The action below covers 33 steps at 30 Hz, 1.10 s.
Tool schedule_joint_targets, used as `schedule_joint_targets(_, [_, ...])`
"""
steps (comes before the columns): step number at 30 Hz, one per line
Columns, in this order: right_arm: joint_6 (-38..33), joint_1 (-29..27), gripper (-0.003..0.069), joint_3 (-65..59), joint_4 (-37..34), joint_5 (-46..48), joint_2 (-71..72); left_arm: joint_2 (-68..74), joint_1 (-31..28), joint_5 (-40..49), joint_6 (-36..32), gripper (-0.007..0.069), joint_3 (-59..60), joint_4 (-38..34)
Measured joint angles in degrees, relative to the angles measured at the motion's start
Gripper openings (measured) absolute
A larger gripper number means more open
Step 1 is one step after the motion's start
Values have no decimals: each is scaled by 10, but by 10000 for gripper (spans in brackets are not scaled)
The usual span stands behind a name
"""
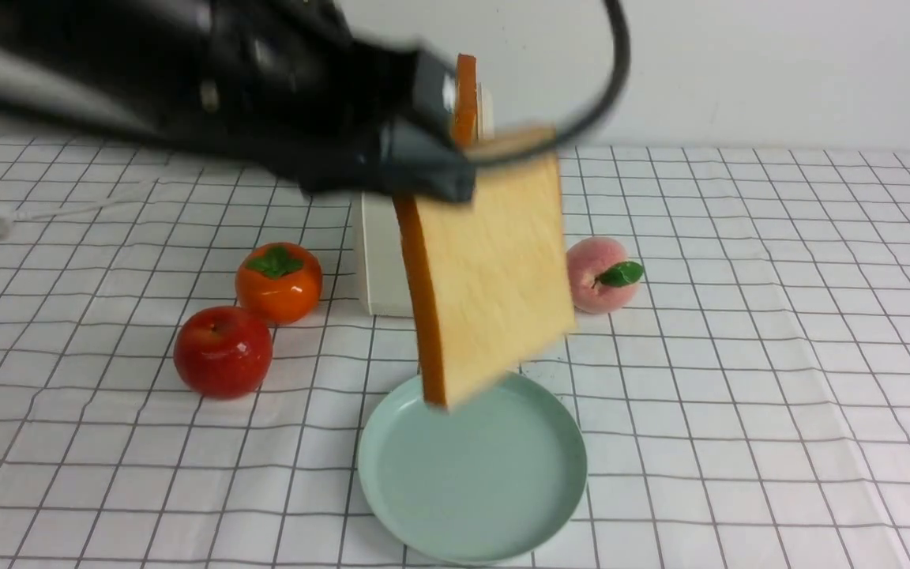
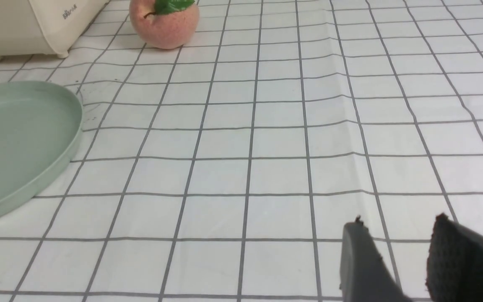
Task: Take toasted bread from bread machine on white checkered table place on plate.
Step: 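Place the slice of bread on the plate with the left gripper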
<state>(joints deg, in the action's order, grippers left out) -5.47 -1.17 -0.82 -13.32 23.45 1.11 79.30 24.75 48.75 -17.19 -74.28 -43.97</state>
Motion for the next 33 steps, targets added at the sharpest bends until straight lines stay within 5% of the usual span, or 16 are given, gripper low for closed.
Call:
schedule_joint_targets(5, [0, 0, 241, 0, 0, 0, 0, -5, 27, -118, -189, 86, 202, -164])
schedule_joint_targets(10, [0, 0, 241, 0, 0, 0, 0, 36, 29, -176, -308, 86, 232, -259])
schedule_joint_targets(23, [0, 0, 241, 0, 0, 0, 0, 130, 29, -253, -480, 86, 233, -432])
schedule_joint_targets(29, [0, 0, 241, 0, 0, 0, 0, 140, 29, -261, -495, 90, 233, -433])
schedule_joint_targets(33, [0, 0, 241, 0, 0, 0, 0, 146, 29, -270, -496, 178, 233, -413])
